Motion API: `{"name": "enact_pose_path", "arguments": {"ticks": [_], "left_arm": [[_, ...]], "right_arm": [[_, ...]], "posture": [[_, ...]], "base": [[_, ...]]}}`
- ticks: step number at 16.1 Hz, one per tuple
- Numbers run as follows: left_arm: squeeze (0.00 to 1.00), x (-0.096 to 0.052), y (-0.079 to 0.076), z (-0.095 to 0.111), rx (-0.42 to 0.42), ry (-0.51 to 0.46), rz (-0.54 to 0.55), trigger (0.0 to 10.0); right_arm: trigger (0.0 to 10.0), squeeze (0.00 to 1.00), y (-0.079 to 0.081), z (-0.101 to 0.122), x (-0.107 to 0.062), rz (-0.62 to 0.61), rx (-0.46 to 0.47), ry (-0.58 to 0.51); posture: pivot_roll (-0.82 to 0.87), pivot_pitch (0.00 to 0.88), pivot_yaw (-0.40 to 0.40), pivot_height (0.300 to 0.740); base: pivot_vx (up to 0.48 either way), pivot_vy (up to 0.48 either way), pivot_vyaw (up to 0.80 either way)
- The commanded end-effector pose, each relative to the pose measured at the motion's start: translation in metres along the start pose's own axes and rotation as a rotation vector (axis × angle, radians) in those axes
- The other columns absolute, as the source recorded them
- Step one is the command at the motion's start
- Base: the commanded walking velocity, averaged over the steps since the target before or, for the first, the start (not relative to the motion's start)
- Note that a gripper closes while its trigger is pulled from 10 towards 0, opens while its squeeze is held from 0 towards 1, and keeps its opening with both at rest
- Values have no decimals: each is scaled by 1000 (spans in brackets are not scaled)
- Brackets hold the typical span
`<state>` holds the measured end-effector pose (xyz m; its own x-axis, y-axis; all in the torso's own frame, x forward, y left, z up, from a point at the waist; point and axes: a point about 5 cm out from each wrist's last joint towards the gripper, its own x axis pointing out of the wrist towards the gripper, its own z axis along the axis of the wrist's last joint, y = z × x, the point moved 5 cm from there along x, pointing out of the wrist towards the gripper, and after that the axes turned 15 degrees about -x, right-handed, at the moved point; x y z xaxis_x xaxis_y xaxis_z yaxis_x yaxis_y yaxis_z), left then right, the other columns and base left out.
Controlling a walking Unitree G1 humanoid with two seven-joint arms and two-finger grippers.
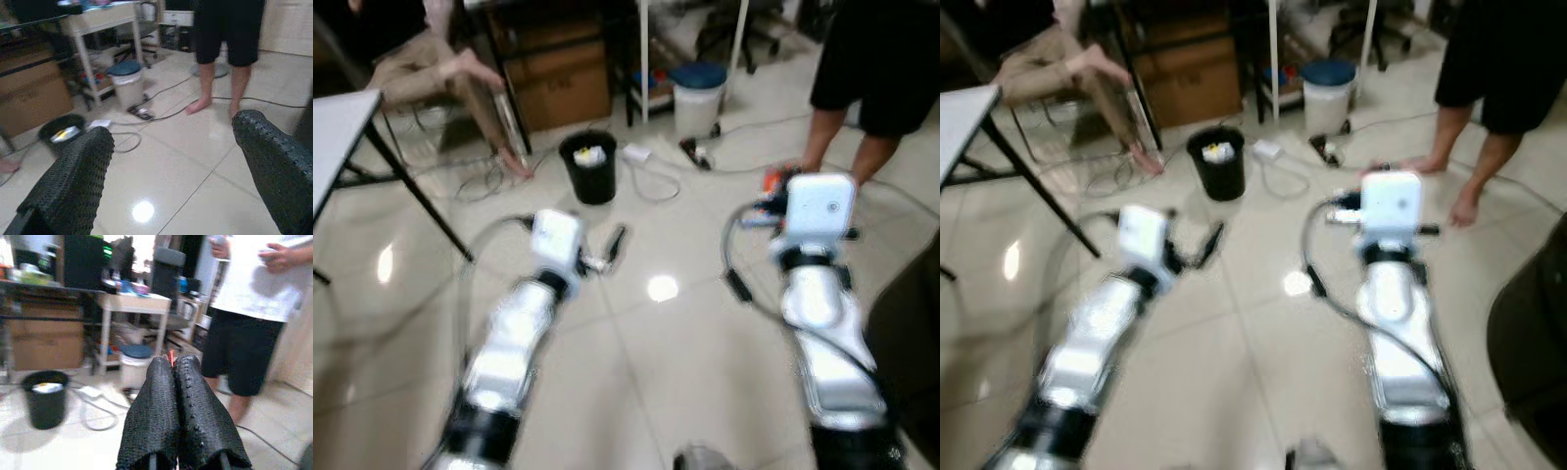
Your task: Picking trash to rubbish bin
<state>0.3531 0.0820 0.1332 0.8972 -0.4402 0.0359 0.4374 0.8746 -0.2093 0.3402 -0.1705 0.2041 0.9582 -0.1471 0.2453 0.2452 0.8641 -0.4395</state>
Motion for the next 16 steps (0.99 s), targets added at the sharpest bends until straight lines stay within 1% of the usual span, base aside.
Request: {"name": "enact_pose_path", "arguments": {"ticks": [1, 6, 10, 16], "left_arm": [[0, -3, 10, 4, 23, -7, 24, 10000], [0, -3, 11, 5, 32, -6, 30, 10000], [0, -3, 12, 5, 36, -4, 32, 10000], [0, -2, 11, 5, 39, -4, 28, 10000]], "right_arm": [[10000, 0, 3, 7, -1, 4, 13, -21], [10000, 0, 1, 9, -2, 8, 9, -31], [10000, 0, 5, 10, -3, 21, 16, -36], [10000, 0, 7, 11, -4, 33, 16, -44]], "posture": [[-65, 121, 61, 740], [-66, 124, 61, 740], [-66, 125, 63, 740], [-67, 122, 65, 740]], "base": [[480, 0, 0], [392, 0, 0], [395, 0, 0], [404, 0, 0]]}}
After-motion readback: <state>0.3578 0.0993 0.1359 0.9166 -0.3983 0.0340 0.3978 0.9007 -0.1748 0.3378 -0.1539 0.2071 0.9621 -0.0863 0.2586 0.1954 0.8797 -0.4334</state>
